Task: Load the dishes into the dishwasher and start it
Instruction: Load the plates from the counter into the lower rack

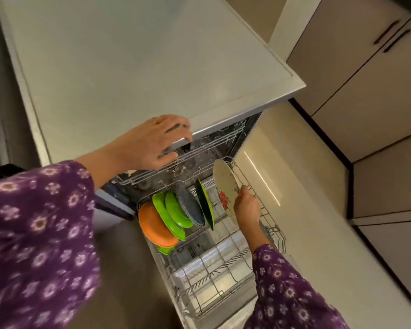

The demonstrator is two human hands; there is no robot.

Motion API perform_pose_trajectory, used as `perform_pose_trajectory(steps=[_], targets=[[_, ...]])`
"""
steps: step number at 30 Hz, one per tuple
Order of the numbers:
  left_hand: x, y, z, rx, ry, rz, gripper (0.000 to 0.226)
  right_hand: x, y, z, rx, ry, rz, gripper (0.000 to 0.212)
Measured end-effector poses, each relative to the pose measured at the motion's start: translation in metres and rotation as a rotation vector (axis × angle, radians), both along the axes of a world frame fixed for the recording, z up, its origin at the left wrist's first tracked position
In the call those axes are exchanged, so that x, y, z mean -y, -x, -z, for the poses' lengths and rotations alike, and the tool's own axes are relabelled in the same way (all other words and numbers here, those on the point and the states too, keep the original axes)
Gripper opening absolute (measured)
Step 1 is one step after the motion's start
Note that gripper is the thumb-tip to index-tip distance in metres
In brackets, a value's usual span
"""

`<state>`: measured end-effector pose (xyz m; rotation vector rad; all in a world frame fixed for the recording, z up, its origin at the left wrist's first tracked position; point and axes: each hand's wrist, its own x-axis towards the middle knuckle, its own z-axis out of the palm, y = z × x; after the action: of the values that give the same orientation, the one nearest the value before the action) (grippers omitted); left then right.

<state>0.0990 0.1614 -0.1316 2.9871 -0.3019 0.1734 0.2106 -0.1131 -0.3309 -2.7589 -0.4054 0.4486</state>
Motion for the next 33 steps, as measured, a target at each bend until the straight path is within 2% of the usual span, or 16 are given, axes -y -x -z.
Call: perform_pose_trajectory(steps=[7,19,25,29,31,33], targets=[[-0.007,-0.005,0.007,0.032,0.050,0.027,0.036,-0.030,-0.028,0.054,-0.030,-0.031,-0.056,0.036],[-0.011,-0.008,0.014,0.071,0.094,0.047,0.032,-0.055,-0.035,0.111,-0.097,-0.015,-0.160,0.027],[-0.010,-0.007,0.012,0.057,0.081,0.024,0.033,-0.049,-0.038,0.128,-0.129,-0.032,-0.060,0.025],[-0.009,-0.006,0.011,0.051,0.082,0.007,0.032,-0.045,-0.049,0.128,-0.185,0.019,-0.101,0.022],[-0.008,-0.006,0.010,0.051,0.080,0.002,0.032,-0.045,-0.042,0.127,-0.110,0.116,-0.102,0.026],[-0.008,-0.006,0.009,0.046,0.084,0.007,0.031,-0.047,-0.027,0.129,0.090,0.144,-0.205,0.040]])
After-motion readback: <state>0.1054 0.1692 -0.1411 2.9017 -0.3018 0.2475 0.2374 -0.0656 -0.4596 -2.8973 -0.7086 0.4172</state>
